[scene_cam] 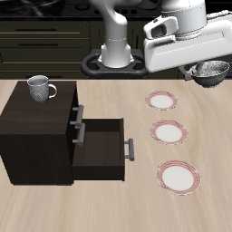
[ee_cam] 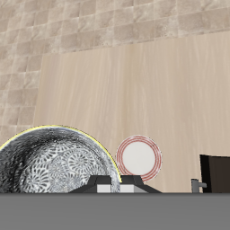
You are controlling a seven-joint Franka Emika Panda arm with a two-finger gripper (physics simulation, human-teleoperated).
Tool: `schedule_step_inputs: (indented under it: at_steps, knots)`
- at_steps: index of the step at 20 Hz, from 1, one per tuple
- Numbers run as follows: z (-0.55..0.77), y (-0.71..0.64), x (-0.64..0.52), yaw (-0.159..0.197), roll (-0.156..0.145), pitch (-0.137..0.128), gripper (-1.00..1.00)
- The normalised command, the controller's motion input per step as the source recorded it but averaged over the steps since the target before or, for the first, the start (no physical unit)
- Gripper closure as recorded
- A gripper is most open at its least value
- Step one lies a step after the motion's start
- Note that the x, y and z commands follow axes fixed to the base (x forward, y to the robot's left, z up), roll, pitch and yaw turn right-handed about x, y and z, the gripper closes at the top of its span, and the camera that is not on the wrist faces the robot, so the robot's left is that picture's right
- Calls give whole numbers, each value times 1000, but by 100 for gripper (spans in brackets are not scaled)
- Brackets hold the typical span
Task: Place the bowl on the farthest plate relative to the robot
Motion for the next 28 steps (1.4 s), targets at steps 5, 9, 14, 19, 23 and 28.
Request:
schedule_step_inputs:
  at_steps: [5,9,14,19,23,28]
  knots:
    - [23,0,161,21,2,-26,100]
    - [-284,-2,226,28,1,12,100]
    - [-456,44,174,7,12,32,100]
    - [-414,-51,126,-26,-7,49,100]
    - [-260,-240,-17,-63,-39,54,100]
    - [-352,-178,35,-25,-10,43,100]
